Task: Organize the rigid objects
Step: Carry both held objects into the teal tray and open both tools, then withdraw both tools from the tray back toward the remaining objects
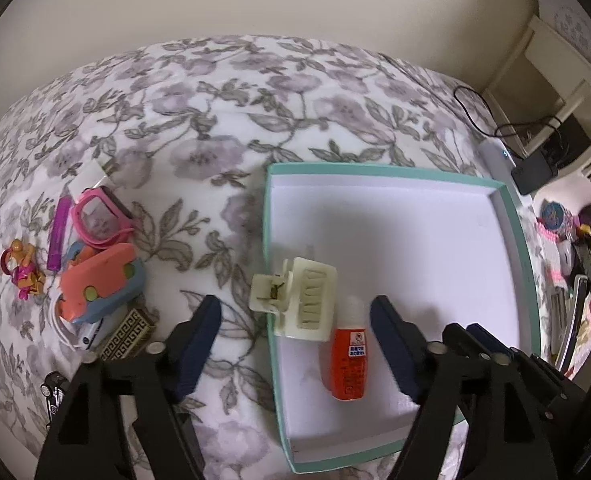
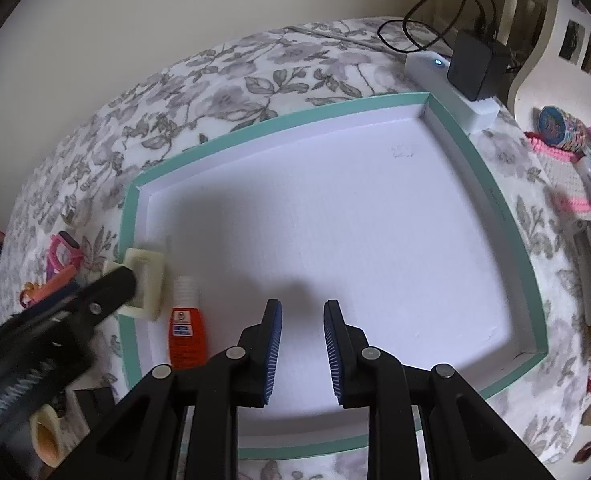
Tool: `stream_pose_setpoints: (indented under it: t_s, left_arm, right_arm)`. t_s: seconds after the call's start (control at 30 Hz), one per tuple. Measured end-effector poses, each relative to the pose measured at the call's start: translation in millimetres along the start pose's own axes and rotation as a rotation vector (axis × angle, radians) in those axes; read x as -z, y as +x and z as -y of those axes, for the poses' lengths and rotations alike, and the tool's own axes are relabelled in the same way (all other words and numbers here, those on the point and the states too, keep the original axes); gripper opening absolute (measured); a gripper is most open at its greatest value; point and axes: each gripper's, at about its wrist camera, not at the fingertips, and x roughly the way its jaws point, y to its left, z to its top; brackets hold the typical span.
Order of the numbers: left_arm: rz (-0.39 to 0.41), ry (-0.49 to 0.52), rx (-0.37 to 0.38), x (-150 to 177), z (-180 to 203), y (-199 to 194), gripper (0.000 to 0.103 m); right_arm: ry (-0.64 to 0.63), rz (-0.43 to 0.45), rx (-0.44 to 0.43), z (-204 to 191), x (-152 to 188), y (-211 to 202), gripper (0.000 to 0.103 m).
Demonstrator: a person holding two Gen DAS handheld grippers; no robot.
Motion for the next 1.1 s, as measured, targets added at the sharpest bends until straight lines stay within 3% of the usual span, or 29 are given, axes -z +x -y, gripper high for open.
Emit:
stream_pose_setpoints:
  t_s: [0.07,0.23,0.33,0.4,0.53,0.63,1.1]
  left_arm:
    - [0.009,-0.012,-0.010,-0.9,-5.8,-2.2,0.082]
    - [0.022,-0.052,-0.051,-3.1,-25.1,-3.5,0.083]
    - [0.036,-0.077,-0.071,-4.6,-35.3,-3.5,0.084]
    - [0.050,-0.093,-0.087,-5.6,-42.4,-4.2,0.099]
    - [0.084,-0.110,-0.102,-7.1,-51.3,-7.9,0.100]
    - [0.106,-0.114,-0.109,-7.9,-55.3,-8.9,0.100]
    - [0.197,-0.095,-0.134,-9.2,-66.0,-19.2,0.100]
  right_arm:
    - [0.000,0.004,0.012,0.0,0.5,-0.2,0.047]
    - [0.009,0.023,0.011,1.1,0.0,-1.2,0.071]
    - [0.000,0.040,0.016,-0.8,-0.1,-2.8,0.078]
    - [-0.005,0.049,0.014,-2.0,-0.3,-3.7,0.084]
    - [-0.005,0.060,-0.003,-3.9,-0.1,-4.7,0.090]
    - [-0.013,0.073,0.004,-5.4,0.2,-5.4,0.103]
    - [-0.052,0.191,0.007,-19.3,3.4,-21.9,0.103]
